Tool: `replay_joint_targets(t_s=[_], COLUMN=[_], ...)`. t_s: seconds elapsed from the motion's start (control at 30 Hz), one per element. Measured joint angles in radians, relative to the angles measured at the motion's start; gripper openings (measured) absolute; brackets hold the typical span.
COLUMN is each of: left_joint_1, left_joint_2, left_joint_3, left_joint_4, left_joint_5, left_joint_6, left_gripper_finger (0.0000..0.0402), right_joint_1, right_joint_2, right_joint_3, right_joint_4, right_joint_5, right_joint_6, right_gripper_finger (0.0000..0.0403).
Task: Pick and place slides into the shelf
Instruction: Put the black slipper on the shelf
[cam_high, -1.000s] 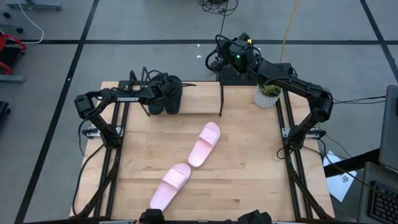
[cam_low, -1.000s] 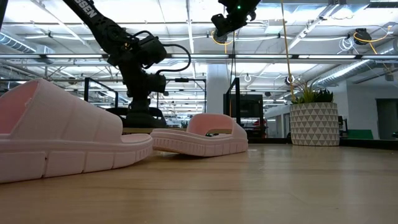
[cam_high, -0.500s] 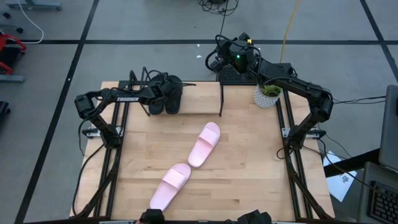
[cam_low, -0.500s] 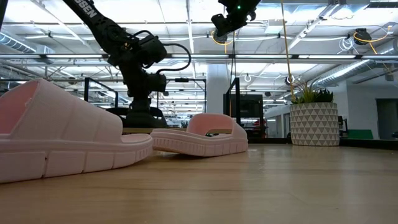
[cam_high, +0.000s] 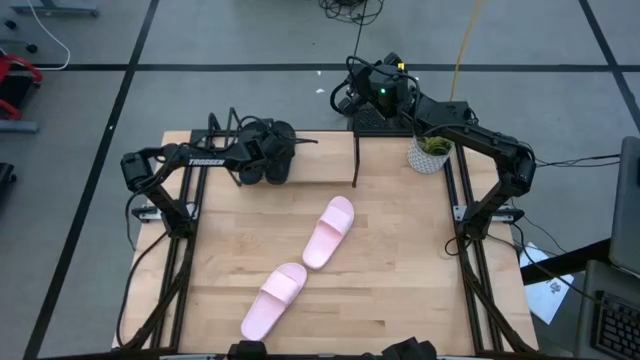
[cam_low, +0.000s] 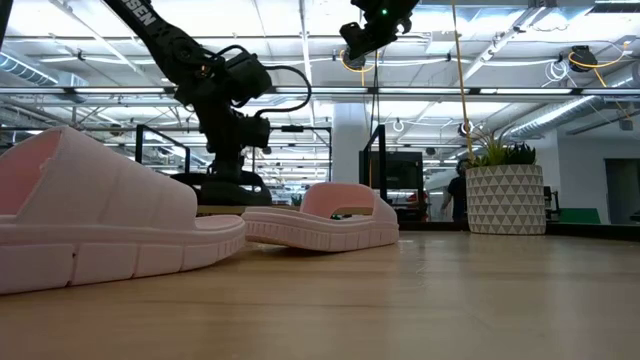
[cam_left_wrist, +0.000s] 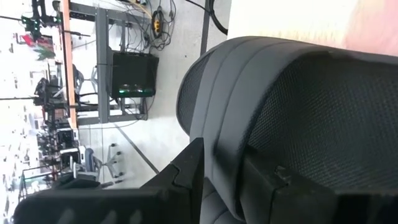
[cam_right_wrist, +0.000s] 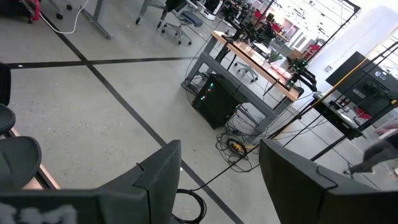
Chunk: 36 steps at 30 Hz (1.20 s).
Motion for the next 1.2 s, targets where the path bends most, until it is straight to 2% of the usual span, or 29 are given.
replay_joint_targets(t_s=[1.0, 1.1, 1.2], left_joint_1=[0.0, 0.0, 0.0], left_joint_2=[0.0, 0.0, 0.0], left_joint_3=[0.0, 0.0, 0.0], left_joint_4=[-0.021, -0.021, -0.02], left_joint_5=[0.008, 0.009, 0.008], left_joint_6=[-0.122, -0.134, -0.146], left_gripper_finger=[0.0086, 0.0097, 0.0124], right_joint_1=[0.0, 0.0, 0.0], right_joint_2=[0.0, 0.0, 0.0], right_joint_3=[0.0, 0.0, 0.0], right_joint_4=[-0.006, -0.006, -0.006], right_joint_5=[0.0, 0.0, 0.0], right_joint_6=[-0.003, -0.003, -0.003], right_gripper_finger=[0.0205, 0.0205, 0.0205])
